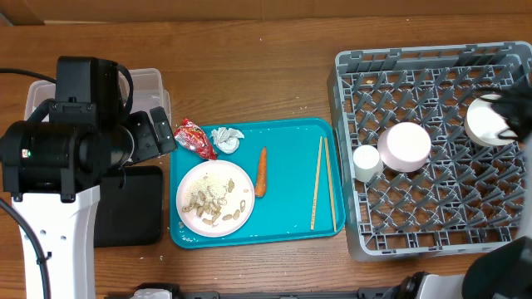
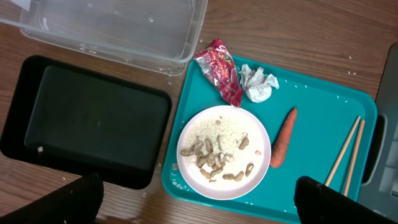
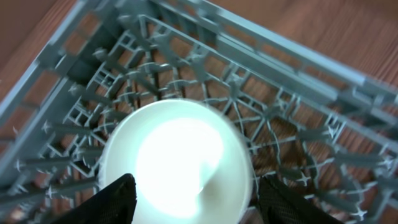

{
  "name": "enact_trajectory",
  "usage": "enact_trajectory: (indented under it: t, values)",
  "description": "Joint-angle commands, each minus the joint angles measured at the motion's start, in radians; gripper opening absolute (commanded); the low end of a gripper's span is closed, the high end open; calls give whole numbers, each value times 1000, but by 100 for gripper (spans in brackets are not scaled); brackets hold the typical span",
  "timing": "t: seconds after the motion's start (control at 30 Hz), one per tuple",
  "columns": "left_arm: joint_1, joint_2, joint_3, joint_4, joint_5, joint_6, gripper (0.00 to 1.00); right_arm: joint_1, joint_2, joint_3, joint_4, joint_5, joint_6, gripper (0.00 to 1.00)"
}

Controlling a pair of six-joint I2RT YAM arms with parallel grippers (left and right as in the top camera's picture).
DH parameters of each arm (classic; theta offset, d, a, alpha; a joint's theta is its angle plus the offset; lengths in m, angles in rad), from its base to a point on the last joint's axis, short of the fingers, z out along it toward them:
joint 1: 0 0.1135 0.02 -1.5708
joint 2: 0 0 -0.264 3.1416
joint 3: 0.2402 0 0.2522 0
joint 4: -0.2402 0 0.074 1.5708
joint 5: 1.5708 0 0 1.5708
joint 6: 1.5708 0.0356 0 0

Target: Sort waste into correct bins and load items into the dishwasher

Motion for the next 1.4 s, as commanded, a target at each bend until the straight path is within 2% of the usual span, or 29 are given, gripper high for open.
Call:
enact_trajectory:
  t: [0.0,0.1,0.23,0.27,0.33,0.4,0.47,0.53,0.7,0.93,1.2,1.37]
  values:
    - [5,6,3,-2,-13,-11,100,-105,19,10,9,-251,74,67]
    - [5,6,3,-2,-13,-11,100,-148,46,10,12,-250,76,69]
    - [5,6,3,-2,-13,-11,100,-151,122,8,5,-254,76,65]
    - [5,6,3,-2,-13,-11,100,-148,143,8,7,-265,76,61]
    - [5,6,3,-2,-13,-11,100,-141,180,8,14,-293,76,47]
    - [5,6,3,-2,-13,-11,100,-138,197,8,9,-294,76,27]
    - [5,6,3,-2,-13,-11,100,-139,195,9,4,-292,76,11]
    - [5,6,3,-2,-13,-11,100,-138,176,9,10,-282,75,4]
    - [5,6,3,-2,-13,-11,100,-89,83,9,27,-146,21,4]
    - [5,6,3,-2,-13,-11,100,159,-32,9,39,365,-77,4]
    - [5,6,3,-2,-13,-11,100,487,47,8,122,1001,-196,4]
    - [5,6,3,-2,-13,-11,100,577,141,8,174,1100,-283,4]
